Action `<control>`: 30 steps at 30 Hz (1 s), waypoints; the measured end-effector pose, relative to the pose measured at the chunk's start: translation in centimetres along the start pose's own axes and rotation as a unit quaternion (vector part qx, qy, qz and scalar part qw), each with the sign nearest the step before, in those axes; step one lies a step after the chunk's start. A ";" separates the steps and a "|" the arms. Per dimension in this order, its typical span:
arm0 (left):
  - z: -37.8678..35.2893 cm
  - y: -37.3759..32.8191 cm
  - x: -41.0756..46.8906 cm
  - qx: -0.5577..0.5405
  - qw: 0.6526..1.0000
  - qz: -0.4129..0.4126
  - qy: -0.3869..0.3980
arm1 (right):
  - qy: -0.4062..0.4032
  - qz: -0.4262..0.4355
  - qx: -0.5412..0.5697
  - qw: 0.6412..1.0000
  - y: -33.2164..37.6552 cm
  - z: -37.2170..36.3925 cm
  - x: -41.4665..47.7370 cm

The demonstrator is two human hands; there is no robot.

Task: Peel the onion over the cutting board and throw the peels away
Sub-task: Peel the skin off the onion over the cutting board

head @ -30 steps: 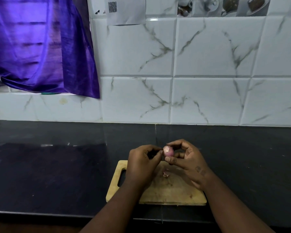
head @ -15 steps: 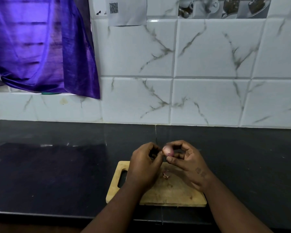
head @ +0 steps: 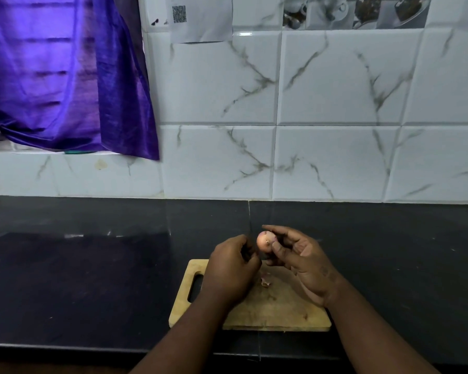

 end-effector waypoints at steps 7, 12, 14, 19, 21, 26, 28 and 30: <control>-0.4 -0.3 0.0 0.035 0.998 -0.009 0.044 | -0.010 -0.029 0.030 0.999 -0.2 0.3 0.5; -0.6 -0.6 -0.1 0.078 0.993 -0.024 0.086 | -0.017 -0.020 0.081 0.996 0.1 0.9 0.4; -0.8 -0.8 -0.1 0.076 0.991 -0.029 0.105 | -0.027 -0.019 0.074 0.997 0.3 0.9 0.3; 0.2 -0.7 -0.1 0.024 0.999 -0.031 0.006 | -0.021 -0.035 0.040 0.998 0.0 0.3 0.1; 0.8 -0.4 -0.1 -0.012 0.998 -0.034 -0.053 | -0.016 -0.031 0.027 0.999 -0.1 0.2 0.1; 0.9 -0.6 -0.3 -0.078 0.994 -0.052 -0.063 | -0.012 -0.035 -0.006 0.999 0.0 0.0 0.0; 1.0 -0.4 -0.3 -0.104 0.991 -0.043 -0.075 | -0.013 -0.032 -0.007 0.999 0.0 0.0 0.0; 1.0 -0.2 -0.2 -0.118 0.988 -0.042 -0.085 | -0.012 -0.030 0.001 0.999 0.0 0.0 0.0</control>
Point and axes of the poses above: each hand's wrist, its own x-axis towards the middle knuckle, its own z-axis out of the back of the hand, y = z × x, the point moved 5 cm from there along x, towards the middle knuckle, and after that the axes turned 14 degrees about -z, right-handed, at the moved point
